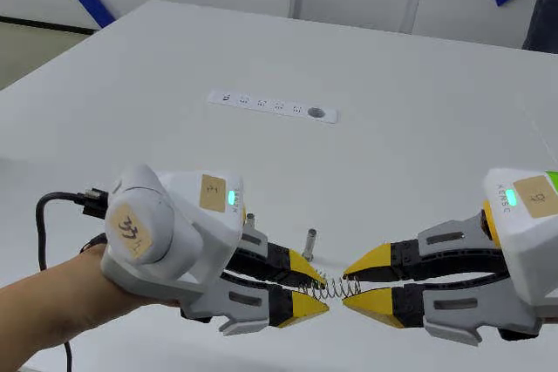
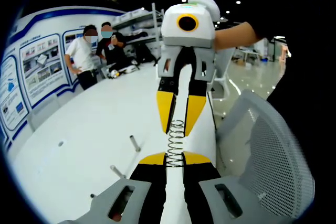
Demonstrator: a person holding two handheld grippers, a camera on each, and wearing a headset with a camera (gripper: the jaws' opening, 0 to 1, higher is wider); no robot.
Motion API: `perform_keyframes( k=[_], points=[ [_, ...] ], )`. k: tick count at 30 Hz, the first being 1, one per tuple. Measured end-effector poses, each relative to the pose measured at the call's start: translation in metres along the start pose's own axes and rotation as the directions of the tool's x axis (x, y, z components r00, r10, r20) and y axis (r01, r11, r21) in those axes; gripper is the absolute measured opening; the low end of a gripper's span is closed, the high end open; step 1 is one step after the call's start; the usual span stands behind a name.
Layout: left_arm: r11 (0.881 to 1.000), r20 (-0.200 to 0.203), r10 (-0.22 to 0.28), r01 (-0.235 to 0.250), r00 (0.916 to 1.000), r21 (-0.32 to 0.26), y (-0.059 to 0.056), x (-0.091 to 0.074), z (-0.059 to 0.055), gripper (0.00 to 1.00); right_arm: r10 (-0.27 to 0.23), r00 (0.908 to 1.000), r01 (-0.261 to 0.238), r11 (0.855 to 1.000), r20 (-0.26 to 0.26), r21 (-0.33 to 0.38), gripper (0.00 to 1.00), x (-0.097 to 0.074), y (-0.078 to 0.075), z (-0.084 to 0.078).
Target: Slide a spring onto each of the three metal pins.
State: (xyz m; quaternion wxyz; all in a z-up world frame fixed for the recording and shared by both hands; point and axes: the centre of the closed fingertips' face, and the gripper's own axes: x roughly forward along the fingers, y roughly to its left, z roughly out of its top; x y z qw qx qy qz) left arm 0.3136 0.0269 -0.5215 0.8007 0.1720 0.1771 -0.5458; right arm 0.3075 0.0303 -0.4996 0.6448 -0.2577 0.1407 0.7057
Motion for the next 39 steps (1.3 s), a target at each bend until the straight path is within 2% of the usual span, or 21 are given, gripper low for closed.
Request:
perform_keyframes(
  k=[3, 7, 18, 25, 39],
  points=[
    [1.0, -0.007, 0.002, -0.001, 1.0, 0.004, 0.0, 0.0, -0.002, 0.1, 0.011, 0.999, -0.012, 1.0, 0.043, 0.027, 0.11, 0.001, 0.001, 0.011],
    [1.0, -0.012, 0.008, -0.008, 0.9999, 0.003, 0.002, 0.0, -0.003, 0.1, 0.006, 0.9993, -0.007, 1.0, 0.038, 0.028, 0.11, 0.003, 0.0, 0.011],
    [1.0, -0.007, 0.018, -0.018, 0.9998, -0.005, 0.003, -0.002, -0.004, 0.1, 0.002, 0.9936, -0.011, 0.997, 0.113, 0.072, 0.11, 0.008, -0.001, 0.028],
    [1.0, -0.014, 0.014, -0.014, 0.9998, -0.01, 0.001, 0.0, -0.006, 0.1, 0.005, 0.9932, -0.013, 0.997, 0.116, 0.07, 0.11, 0.013, 0.0, 0.031],
    [0.999, 0.005, 0.008, -0.008, 1.0, -0.033, -0.002, 0.004, -0.009, 0.1, 0.02, 0.9958, -0.026, 0.997, 0.089, 0.069, 0.11, 0.019, 0.003, 0.032]
  ],
)
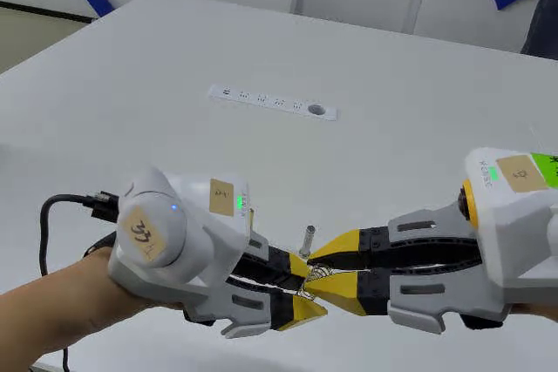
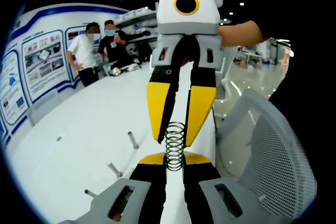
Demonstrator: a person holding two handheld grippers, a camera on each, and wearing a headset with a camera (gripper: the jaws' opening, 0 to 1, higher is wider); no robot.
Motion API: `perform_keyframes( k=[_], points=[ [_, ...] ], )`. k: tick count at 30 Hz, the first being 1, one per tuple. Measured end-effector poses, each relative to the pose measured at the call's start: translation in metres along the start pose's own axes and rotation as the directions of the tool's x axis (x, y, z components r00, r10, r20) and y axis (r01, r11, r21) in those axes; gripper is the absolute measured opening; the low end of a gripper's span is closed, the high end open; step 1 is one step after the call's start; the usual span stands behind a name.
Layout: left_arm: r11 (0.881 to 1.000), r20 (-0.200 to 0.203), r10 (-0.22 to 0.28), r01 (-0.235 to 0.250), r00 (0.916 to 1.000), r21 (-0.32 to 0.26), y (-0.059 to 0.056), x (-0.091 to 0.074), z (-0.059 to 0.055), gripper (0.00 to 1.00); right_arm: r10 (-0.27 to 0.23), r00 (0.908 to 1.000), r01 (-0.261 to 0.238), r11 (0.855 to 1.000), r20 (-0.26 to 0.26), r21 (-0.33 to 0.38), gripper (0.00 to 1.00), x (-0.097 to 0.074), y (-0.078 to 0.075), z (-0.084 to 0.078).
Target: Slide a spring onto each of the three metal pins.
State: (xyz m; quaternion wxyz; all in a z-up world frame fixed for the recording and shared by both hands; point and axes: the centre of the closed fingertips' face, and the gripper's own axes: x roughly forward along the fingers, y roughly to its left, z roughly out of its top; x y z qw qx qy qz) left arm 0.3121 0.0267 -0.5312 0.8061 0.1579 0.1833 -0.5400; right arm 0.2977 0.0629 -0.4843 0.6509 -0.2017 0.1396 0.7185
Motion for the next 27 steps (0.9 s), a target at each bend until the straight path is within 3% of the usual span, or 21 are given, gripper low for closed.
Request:
perform_keyframes(
  k=[8, 11, 20, 22, 27],
  points=[
    [0.999, 0.029, 0.022, -0.022, 0.9993, -0.029, 0.006, -0.004, 0.001, 0.11, -0.027, 0.9996, 0.027, 0.999, -0.007, -0.033, 0.1, 0.005, -0.002, 0.005],
    [0.996, 0.048, 0.039, -0.035, 0.9981, -0.083, 0.011, -0.007, 0.002, 0.11, -0.042, 0.9991, 0.042, 0.999, -0.004, -0.025, 0.1, 0.005, -0.006, 0.007],
    [0.992, 0.068, 0.093, -0.086, 0.9934, -0.093, 0.027, -0.015, 0.01, 0.13, -0.095, 0.9952, 0.095, 0.995, 0.025, -0.032, 0.1, -0.002, -0.019, 0.02],
    [0.992, 0.079, 0.108, -0.102, 0.991, -0.079, 0.03, -0.017, 0.011, 0.16, -0.107, 0.9931, 0.107, 0.994, 0.049, -0.01, 0.1, -0.007, -0.024, 0.025],
    [0.988, 0.074, 0.127, -0.12, 0.9891, -0.093, 0.036, -0.022, 0.009, 0.37, -0.147, 0.9871, 0.146, 0.989, 0.064, 0.018, 0.1, -0.019, -0.04, 0.025]
  ],
)
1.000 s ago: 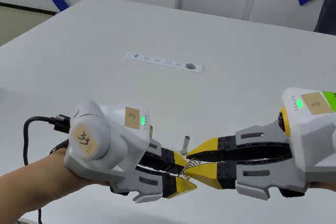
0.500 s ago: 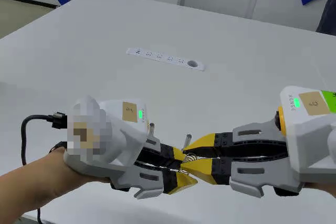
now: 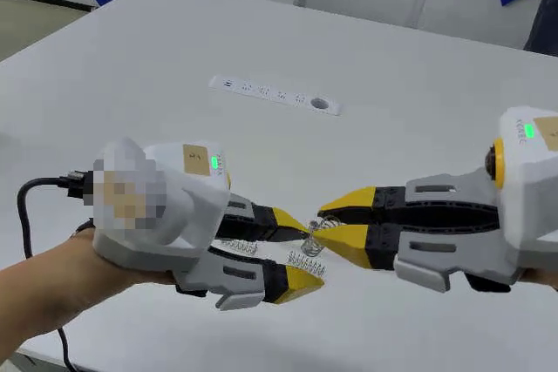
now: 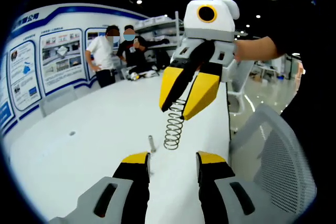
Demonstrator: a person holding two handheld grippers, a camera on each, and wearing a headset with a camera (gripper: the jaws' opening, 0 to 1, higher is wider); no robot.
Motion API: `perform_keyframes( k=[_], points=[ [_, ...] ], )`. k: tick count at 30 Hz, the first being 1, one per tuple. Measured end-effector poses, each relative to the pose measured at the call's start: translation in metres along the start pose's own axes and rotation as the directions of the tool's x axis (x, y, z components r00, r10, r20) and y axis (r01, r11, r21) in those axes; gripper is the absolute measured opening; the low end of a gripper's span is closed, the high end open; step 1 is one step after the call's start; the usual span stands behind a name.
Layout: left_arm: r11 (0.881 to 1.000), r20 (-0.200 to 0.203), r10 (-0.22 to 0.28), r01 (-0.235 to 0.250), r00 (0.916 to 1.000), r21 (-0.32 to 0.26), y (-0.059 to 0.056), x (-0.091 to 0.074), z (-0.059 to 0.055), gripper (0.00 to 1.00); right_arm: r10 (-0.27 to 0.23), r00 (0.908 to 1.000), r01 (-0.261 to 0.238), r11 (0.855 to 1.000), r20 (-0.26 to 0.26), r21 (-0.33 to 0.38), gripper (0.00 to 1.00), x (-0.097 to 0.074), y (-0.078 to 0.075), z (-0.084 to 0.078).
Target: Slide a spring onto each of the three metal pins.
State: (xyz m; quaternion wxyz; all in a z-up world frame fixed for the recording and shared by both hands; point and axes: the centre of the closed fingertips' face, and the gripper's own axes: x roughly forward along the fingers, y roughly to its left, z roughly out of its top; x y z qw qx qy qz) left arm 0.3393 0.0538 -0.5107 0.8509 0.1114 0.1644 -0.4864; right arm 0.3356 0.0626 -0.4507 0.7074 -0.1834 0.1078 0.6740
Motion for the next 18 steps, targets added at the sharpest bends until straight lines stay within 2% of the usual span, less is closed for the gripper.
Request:
perform_keyframes(
  k=[4, 8, 11, 14, 18],
  points=[
    [0.999, 0.006, 0.032, -0.032, 0.9995, 0.007, 0.008, -0.003, 0.0, 0.39, -0.044, 0.999, 0.044, 0.999, -0.002, 0.002, 0.1, -0.008, -0.013, -0.002],
    [0.998, 0.01, 0.06, -0.06, 0.9982, -0.006, 0.016, -0.006, 0.001, 0.5, -0.084, 0.9964, 0.084, 0.996, -0.012, 0.013, 0.1, -0.016, -0.027, -0.008],
    [0.997, 0.042, 0.068, -0.066, 0.9968, -0.035, 0.02, -0.009, 0.009, 0.52, -0.129, 0.9915, 0.13, 0.991, -0.013, 0.028, 0.1, -0.023, -0.04, -0.012],
    [0.996, 0.049, 0.086, -0.084, 0.9951, -0.035, 0.025, -0.012, 0.013, 0.58, -0.168, 0.9857, 0.169, 0.985, -0.014, 0.043, 0.1, -0.03, -0.054, -0.016],
    [0.994, 0.05, 0.1, -0.098, 0.9938, -0.041, 0.03, -0.017, 0.013, 0.62, -0.199, 0.9798, 0.2, 0.978, -0.023, 0.054, 0.1, -0.037, -0.066, -0.022]
  ],
)
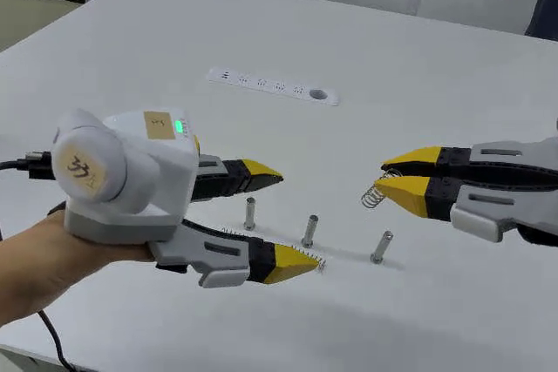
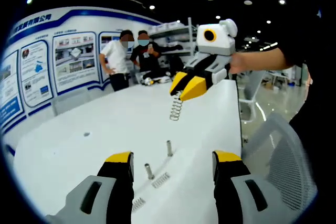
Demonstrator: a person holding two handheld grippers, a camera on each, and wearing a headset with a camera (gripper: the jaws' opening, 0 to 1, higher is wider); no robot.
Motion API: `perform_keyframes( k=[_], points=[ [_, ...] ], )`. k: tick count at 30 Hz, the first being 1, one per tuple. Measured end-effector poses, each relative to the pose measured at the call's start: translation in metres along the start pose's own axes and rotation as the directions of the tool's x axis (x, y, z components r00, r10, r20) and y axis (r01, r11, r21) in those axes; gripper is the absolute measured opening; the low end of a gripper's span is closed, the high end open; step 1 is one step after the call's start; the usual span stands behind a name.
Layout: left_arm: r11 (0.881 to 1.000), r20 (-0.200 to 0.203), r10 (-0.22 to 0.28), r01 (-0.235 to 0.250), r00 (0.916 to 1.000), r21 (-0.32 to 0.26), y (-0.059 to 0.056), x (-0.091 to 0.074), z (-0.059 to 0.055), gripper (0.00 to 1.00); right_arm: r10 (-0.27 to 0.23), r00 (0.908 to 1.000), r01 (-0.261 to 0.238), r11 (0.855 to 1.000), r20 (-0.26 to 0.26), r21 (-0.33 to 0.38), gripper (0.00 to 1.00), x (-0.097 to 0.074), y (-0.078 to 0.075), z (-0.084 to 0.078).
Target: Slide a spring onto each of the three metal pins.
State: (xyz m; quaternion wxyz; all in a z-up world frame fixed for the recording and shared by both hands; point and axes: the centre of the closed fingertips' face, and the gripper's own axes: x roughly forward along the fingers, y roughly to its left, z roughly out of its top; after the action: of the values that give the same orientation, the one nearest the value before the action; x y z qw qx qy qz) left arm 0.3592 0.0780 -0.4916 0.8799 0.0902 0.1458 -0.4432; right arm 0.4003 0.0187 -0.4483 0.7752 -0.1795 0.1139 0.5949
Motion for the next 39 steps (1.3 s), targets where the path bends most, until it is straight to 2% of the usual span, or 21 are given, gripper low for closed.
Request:
perform_keyframes(
  k=[3, 4, 6, 12, 14, 16, 18, 23, 29, 36, 39],
  points=[
    [1.0, -0.036, 0.013, -0.014, 0.9992, -0.004, 0.006, -0.004, -0.009, 0.62, -0.037, 0.9993, 0.037, 0.999, 0.003, 0.035, 0.1, -0.001, -0.012, -0.005],
    [1.0, -0.045, 0.018, -0.019, 0.9988, -0.006, 0.007, -0.005, -0.013, 0.63, -0.062, 0.9981, 0.062, 0.996, 0.003, 0.058, 0.1, -0.001, -0.018, -0.008],
    [0.999, -0.055, 0.031, -0.031, 0.998, -0.01, 0.01, -0.007, -0.018, 0.67, -0.078, 0.9969, 0.078, 0.993, 0.003, 0.094, 0.1, 0.001, -0.024, -0.015],
    [0.997, -0.069, 0.054, -0.057, 0.9962, -0.043, 0.015, -0.015, -0.027, 0.75, -0.118, 0.9912, 0.125, 0.983, -0.06, 0.131, 0.1, 0.004, -0.039, -0.04],
    [0.995, -0.07, 0.073, -0.077, 0.9949, -0.059, 0.018, -0.018, -0.031, 0.79, -0.133, 0.9871, 0.144, 0.981, -0.089, 0.133, 0.1, 0.005, -0.043, -0.048],
    [0.993, -0.078, 0.087, -0.093, 0.9931, -0.072, 0.022, -0.021, -0.035, 0.81, -0.169, 0.9756, 0.179, 0.982, -0.141, 0.065, 0.1, 0.004, -0.049, -0.056],
    [0.992, -0.085, 0.095, -0.101, 0.9918, -0.076, 0.023, -0.023, -0.038, 0.85, -0.158, 0.9791, 0.17, 0.981, -0.128, 0.088, 0.1, 0.008, -0.047, -0.056],
    [0.989, -0.091, 0.113, -0.121, 0.9894, -0.086, 0.028, -0.032, -0.043, 0.9, -0.168, 0.9689, 0.19, 0.976, -0.181, 0.11, 0.1, 0.012, -0.054, -0.076],
    [0.981, -0.11, 0.15, -0.162, 0.9825, -0.107, 0.037, -0.045, -0.052, 0.91, -0.162, 0.9674, 0.201, 0.959, -0.194, 0.198, 0.1, 0.016, -0.057, -0.095],
    [0.969, -0.108, 0.192, -0.206, 0.9755, -0.14, 0.043, -0.055, -0.06, 0.97, -0.149, 0.961, 0.202, 0.954, -0.233, 0.22, 0.1, 0.021, -0.055, -0.114],
    [0.967, -0.116, 0.197, -0.212, 0.9736, -0.143, 0.044, -0.056, -0.062, 0.98, -0.144, 0.9623, 0.199, 0.951, -0.231, 0.236, 0.1, 0.022, -0.056, -0.116]
  ],
)
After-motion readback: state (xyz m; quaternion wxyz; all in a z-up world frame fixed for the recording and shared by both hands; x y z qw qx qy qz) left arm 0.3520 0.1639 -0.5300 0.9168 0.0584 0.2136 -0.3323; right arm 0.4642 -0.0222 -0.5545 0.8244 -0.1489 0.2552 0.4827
